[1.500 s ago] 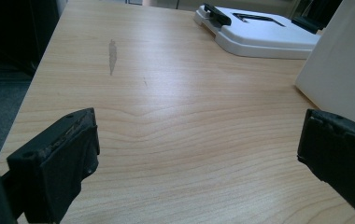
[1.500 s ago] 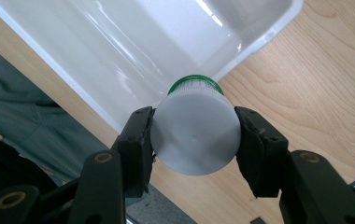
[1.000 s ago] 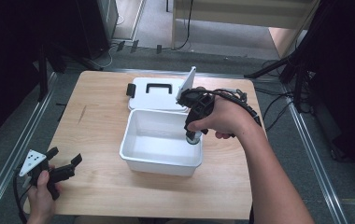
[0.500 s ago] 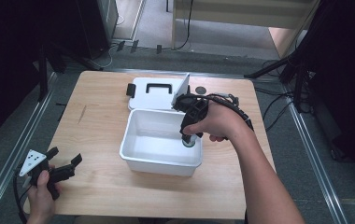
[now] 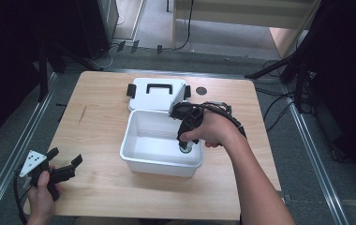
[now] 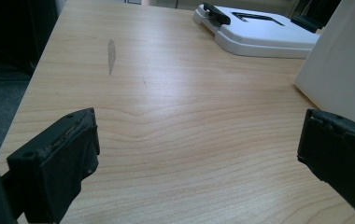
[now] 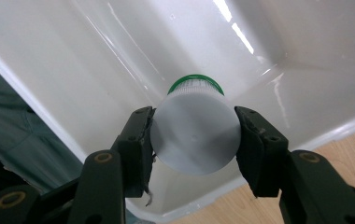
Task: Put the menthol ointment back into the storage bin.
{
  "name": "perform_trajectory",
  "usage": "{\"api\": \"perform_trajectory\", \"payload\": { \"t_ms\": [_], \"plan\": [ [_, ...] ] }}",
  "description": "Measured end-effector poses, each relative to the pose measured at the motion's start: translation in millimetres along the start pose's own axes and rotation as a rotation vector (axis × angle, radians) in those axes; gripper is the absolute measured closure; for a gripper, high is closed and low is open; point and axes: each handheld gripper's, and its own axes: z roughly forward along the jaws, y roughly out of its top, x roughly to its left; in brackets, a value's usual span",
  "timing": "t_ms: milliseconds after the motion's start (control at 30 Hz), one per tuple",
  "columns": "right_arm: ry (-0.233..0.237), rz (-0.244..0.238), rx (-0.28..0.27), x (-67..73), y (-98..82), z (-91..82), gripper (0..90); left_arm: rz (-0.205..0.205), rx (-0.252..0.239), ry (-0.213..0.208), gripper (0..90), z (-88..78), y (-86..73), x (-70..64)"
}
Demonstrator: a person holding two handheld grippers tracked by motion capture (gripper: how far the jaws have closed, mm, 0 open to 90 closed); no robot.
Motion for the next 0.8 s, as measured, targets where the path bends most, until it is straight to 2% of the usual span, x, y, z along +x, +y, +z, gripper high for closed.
{"api": "perform_trajectory", "payload": {
  "t_ms": [800],
  "plan": [
    [0.007,-0.024,0.026,2.0,9.8,38.0,51.3,0.000,0.000,0.000,0.0,0.2,-0.1,-0.1]
  ]
}}
